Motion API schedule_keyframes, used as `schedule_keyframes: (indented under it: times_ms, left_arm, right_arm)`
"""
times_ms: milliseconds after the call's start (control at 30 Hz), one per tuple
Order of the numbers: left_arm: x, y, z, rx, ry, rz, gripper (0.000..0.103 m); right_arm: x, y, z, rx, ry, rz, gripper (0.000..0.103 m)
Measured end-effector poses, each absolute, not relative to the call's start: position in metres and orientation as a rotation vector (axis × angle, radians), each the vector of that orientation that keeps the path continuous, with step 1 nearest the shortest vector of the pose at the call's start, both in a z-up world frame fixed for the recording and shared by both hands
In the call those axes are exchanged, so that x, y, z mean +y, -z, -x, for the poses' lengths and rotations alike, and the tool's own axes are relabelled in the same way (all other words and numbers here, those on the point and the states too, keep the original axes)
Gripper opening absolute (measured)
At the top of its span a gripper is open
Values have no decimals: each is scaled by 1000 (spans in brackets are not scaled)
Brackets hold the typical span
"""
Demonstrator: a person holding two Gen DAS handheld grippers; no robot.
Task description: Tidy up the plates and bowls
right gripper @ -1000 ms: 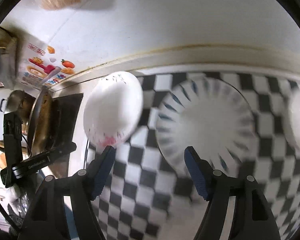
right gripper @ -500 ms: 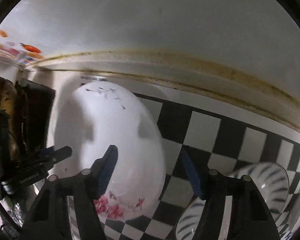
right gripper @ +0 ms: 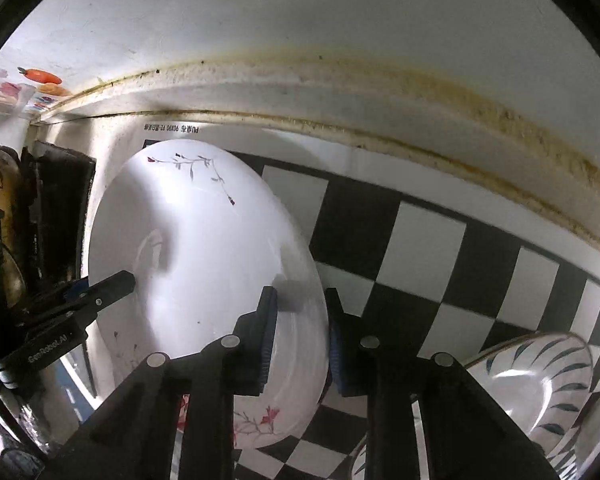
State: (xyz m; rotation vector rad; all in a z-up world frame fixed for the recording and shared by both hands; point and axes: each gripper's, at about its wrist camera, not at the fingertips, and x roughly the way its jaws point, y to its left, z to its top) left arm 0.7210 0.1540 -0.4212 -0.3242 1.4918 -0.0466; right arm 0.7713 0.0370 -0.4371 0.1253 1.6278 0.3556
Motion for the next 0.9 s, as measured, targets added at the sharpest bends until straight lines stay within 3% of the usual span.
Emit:
schedule_keyframes:
  times_ms: [900]
  left_arm:
    - [96,337,-643,1401,124,235,32]
  right_arm:
    - [-28,352,-687,1528,-382,-192,23]
